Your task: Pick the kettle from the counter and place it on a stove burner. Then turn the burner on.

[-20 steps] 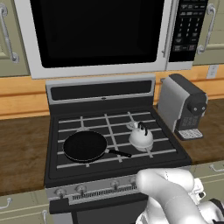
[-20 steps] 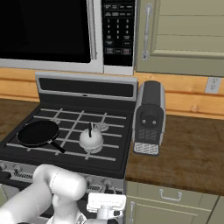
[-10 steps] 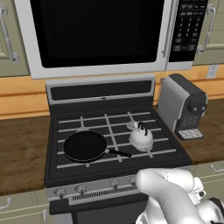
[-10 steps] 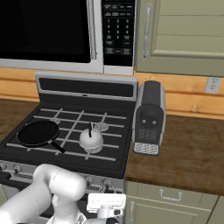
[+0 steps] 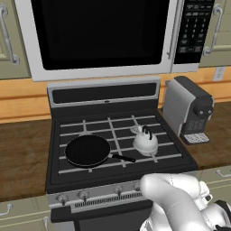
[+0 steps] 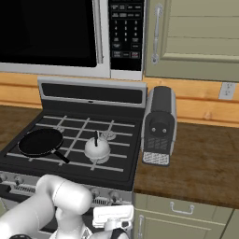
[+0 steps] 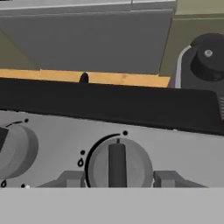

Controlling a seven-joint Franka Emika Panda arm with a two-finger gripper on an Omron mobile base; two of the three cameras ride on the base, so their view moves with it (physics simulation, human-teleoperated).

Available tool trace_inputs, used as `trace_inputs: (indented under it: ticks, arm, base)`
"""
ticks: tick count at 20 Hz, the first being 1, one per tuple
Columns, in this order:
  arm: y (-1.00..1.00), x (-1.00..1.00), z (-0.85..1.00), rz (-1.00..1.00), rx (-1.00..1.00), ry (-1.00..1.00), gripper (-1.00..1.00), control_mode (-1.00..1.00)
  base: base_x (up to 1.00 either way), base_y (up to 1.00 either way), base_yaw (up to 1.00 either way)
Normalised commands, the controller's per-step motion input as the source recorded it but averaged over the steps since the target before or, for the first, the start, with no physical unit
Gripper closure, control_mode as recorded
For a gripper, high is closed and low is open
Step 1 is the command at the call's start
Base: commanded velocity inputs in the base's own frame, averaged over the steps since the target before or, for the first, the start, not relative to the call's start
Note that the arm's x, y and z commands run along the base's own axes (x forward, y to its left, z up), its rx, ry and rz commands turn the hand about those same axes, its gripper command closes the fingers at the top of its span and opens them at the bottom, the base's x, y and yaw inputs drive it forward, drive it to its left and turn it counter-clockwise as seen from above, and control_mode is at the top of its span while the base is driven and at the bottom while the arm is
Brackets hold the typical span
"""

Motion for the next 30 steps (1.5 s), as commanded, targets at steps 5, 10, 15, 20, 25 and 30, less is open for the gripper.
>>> trace_inputs:
  ticks: [5,10,15,20,25,30]
  arm:
    - [0.0,0.0,0.17,0.43,-0.31,-0.31,1.0,-1.0]
    - [-0.01,0.0,0.1,0.5,-0.34,-0.4,1.0,-1.0]
    - [-0.01,-0.06,0.11,0.6,-0.36,-0.44,1.0,-1.0]
    - [0.0,-0.05,0.07,0.61,-0.37,-0.43,1.0,-1.0]
    - [0.0,0.0,0.08,0.61,-0.38,-0.46,1.0,-1.0]
    - [0.0,-0.06,0.06,0.63,-0.38,-0.52,1.0,-1.0]
  base:
    - [0.0,0.0,0.0]
    - [0.0,0.0,0.0]
    - [0.0,0.0,0.0]
    - [0.0,0.0,0.0]
    - [0.0,0.0,0.0]
    - [0.0,0.0,0.0]
